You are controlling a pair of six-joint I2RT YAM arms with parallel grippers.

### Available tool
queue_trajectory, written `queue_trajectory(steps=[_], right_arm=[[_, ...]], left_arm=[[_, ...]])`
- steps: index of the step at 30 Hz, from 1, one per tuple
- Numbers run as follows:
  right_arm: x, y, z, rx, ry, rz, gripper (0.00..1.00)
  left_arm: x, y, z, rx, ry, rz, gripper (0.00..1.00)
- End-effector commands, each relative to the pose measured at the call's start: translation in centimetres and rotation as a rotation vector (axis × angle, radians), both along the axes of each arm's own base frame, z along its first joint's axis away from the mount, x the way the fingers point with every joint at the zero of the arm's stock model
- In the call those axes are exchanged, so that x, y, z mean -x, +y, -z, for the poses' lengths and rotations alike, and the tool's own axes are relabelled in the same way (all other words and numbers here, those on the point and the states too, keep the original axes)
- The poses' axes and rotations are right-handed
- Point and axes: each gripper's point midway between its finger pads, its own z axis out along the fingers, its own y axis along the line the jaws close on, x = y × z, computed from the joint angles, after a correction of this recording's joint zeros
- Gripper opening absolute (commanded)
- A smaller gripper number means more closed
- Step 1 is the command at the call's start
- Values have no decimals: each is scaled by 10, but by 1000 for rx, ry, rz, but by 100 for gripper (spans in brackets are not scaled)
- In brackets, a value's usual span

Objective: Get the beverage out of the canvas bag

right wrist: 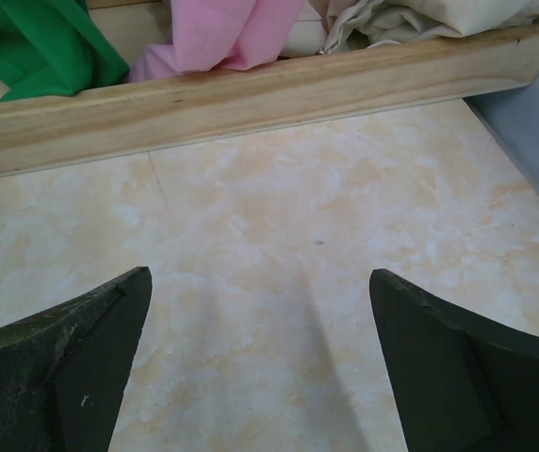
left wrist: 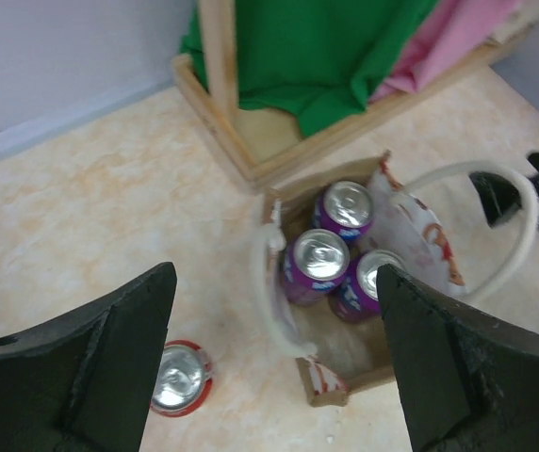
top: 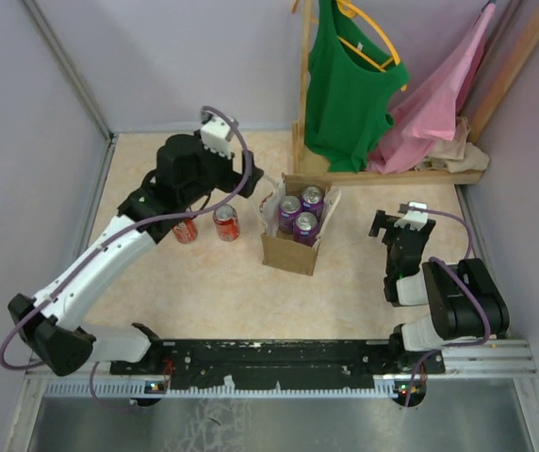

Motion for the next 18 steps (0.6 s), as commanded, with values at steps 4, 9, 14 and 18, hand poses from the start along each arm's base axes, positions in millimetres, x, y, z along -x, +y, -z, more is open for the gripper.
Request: queue_trajectory(steps=[4,9,14,18], right_arm=[[-7,0,-16,-8,-56,2,99],[-6,-1,-15,-8,-55,4,99],[-7,0,-16,-8,-57,3,99],[-6,0,-15,-8,-55,4,99]], left_arm=[[26,-93,49,-140,126,295,94],[22,-125,89,-191,207,354,95],[16,-136,122,-209,284,355,98],[14,-144,146,-203,339,356,100]])
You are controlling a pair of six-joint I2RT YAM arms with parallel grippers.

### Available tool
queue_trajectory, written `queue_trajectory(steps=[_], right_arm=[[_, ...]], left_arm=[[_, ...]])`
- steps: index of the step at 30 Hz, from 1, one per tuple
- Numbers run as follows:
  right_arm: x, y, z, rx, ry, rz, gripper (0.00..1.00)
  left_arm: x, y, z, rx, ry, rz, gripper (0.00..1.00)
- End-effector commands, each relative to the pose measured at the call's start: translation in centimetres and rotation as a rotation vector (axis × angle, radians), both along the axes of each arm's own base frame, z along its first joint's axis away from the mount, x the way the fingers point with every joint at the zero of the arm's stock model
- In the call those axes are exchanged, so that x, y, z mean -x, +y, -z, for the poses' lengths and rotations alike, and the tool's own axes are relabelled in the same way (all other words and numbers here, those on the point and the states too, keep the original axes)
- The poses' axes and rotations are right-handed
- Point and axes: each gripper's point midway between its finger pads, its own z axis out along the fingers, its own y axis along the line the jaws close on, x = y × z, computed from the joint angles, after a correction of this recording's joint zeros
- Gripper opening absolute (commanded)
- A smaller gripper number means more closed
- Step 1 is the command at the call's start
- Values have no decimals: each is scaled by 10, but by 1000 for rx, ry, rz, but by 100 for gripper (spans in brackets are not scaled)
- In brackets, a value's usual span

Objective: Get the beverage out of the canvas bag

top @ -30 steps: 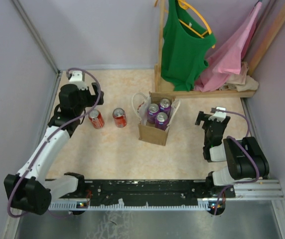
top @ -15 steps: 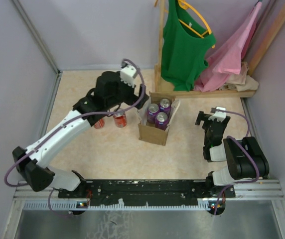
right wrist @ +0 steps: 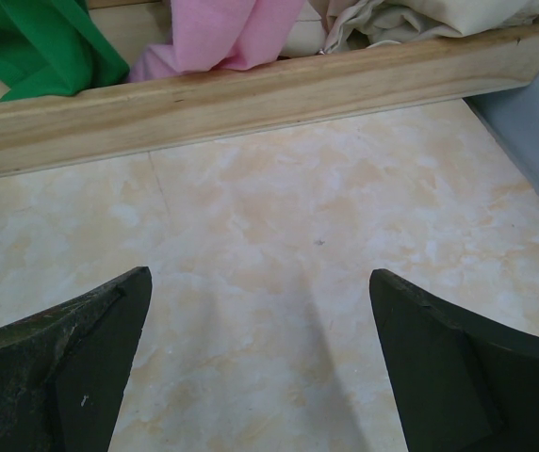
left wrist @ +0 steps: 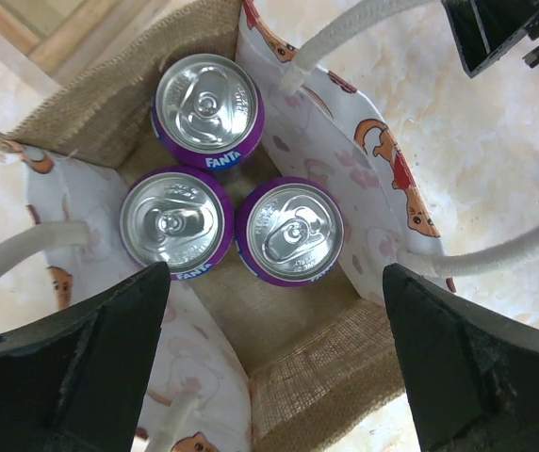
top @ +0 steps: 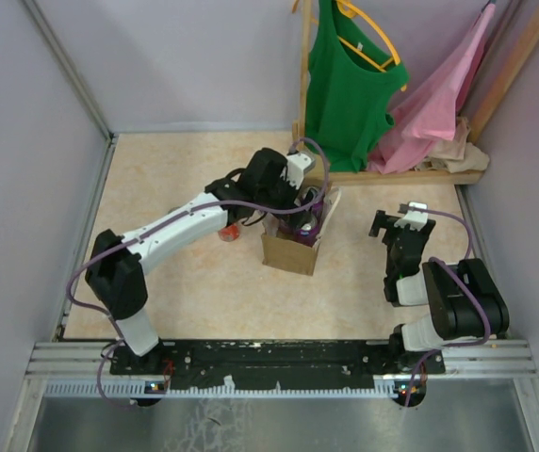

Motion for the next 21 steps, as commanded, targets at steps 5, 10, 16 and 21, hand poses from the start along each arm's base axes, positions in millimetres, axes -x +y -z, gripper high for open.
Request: queue_trajectory(steps=[5,10,16,21], right_arm=[[-7,0,-15,-8,-55,3,99],[-6,0,-15,-8,-55,4,99],[-7,0,-16,-8,-56,4,99],[-6,0,-16,-8,-56,5,99]], left_arm=[[0,-23,10,70,64,27,100],[4,-23,19,58,92,34,95],[10,-22,41,39,137,44,91],[15,-26,60,27,182,55,89]])
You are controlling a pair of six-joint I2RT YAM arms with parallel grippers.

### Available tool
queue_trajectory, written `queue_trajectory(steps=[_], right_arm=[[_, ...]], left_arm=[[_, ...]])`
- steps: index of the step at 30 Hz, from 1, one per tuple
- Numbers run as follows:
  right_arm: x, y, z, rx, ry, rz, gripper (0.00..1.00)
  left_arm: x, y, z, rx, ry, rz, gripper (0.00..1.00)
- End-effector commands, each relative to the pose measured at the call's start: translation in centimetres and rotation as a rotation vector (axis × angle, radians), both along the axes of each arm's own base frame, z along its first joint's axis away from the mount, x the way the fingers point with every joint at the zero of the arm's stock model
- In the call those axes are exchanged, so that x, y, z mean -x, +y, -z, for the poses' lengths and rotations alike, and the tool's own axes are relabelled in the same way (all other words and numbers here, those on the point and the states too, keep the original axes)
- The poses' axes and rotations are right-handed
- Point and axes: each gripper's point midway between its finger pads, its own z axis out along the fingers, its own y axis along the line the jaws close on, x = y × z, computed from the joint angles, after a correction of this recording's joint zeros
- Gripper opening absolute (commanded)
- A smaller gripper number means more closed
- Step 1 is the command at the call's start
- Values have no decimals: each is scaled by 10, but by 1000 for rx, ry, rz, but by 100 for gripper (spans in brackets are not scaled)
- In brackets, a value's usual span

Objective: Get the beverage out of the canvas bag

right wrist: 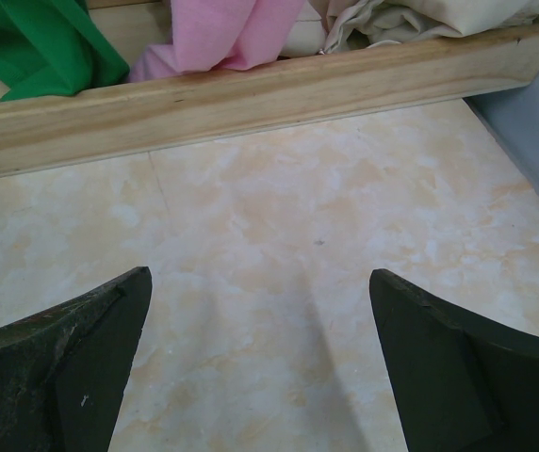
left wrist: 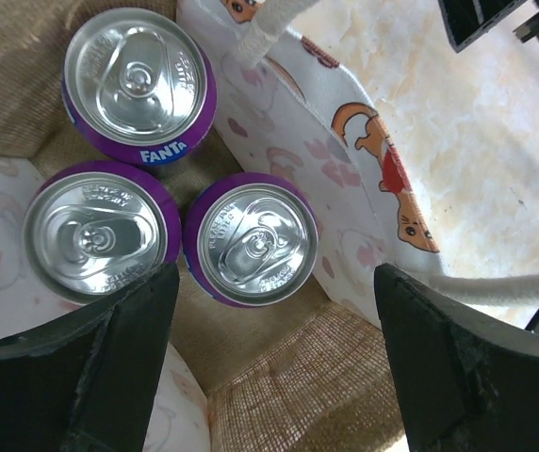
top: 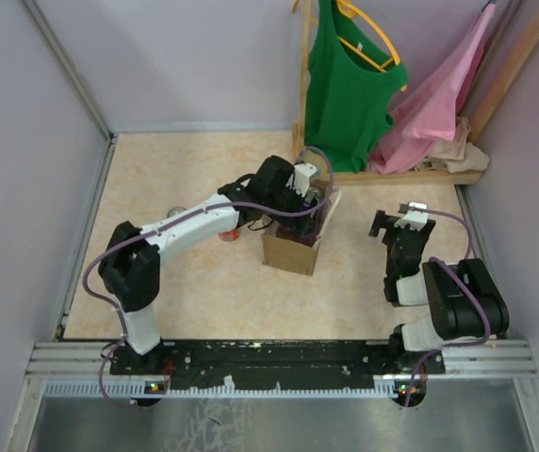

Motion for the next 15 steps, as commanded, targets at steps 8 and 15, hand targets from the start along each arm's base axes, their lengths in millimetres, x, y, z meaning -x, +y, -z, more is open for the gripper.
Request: queue_trajectory(steps=[8,15], right_arm=[[-6,0,-15,-8,-55,4,99],[-6,0,-16,-8,-55,4,99]], left_arm=[[7,-8,40,-30,77,25,83],[3,-7,54,-60,88,0,70]])
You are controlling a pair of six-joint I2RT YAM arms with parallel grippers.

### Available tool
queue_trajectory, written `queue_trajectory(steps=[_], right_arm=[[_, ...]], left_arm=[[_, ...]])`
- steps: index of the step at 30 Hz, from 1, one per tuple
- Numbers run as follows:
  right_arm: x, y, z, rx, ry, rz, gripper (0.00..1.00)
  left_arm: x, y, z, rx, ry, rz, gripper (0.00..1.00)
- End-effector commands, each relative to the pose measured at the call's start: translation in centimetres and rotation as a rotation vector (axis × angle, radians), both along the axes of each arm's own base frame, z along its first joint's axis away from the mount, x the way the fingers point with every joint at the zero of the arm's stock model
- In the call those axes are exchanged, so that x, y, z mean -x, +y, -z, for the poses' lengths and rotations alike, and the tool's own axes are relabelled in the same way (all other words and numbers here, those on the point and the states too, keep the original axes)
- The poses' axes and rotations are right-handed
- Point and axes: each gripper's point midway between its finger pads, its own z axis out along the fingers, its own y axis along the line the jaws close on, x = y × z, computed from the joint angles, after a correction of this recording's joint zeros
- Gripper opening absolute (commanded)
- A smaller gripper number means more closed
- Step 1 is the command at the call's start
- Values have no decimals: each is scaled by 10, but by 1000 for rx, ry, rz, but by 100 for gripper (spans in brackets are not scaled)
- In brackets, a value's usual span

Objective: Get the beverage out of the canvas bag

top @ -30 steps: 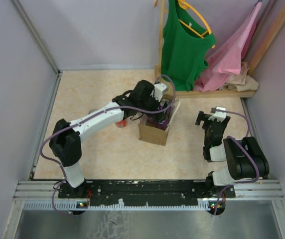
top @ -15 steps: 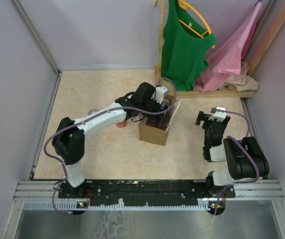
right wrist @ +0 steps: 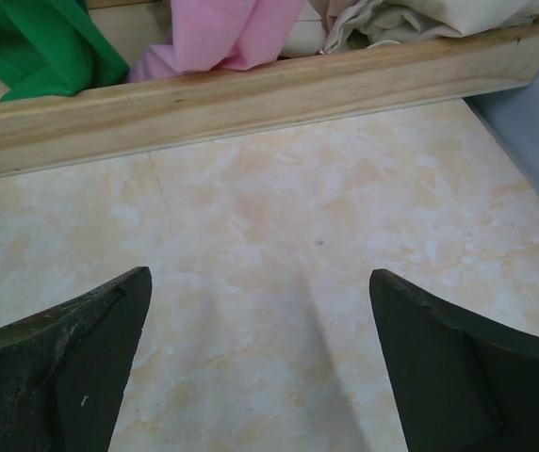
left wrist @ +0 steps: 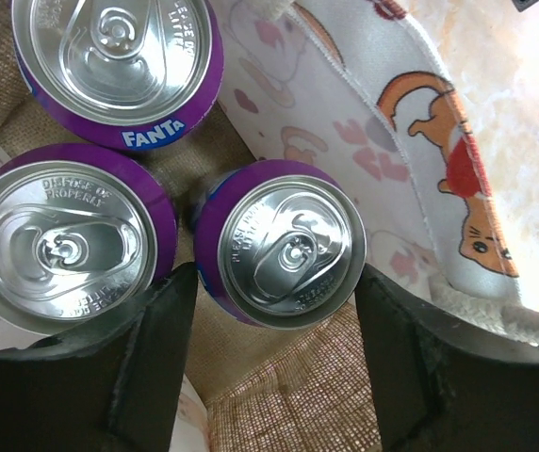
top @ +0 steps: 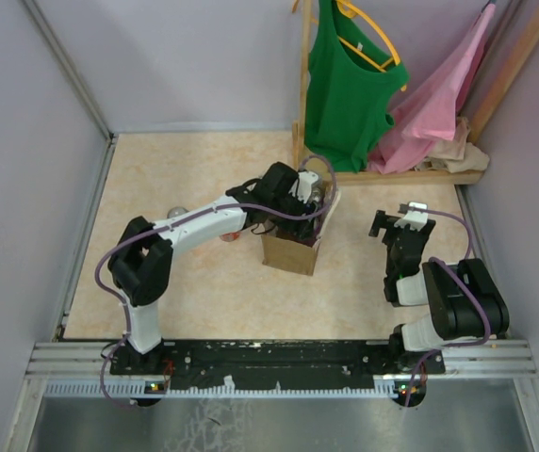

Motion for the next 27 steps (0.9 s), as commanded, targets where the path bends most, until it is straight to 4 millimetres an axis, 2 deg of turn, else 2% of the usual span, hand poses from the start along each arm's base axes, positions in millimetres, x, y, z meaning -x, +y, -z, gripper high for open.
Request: queue_trajectory(steps=[1,12,14,17,21,24,27], right_arm=[[-7,0,-16,-8,-55,3,99],[-6,0,-15,-8,-55,3,99],[-7,0,-16,-8,-56,4,99],[-6,0,-15,-8,-55,4,99],[-7,0,-16,-8,-55,3,99],[-6,0,-15,-7,-54,3,99],[-6,-1,-15,-8,-55,4,99]], left_arm=[[1,-4,16,-14,23,-5,69],[-3,-1,33,-53,34,-28,62],[-2,-1,34,-57,39,-24,49],[0,0,30,-57,39,-24,24],[-1,2,17,-43,17,-32,1],[-1,2,-2,-10,-12,-31,0],[-3,-1,-30,54,-68,-27,0]])
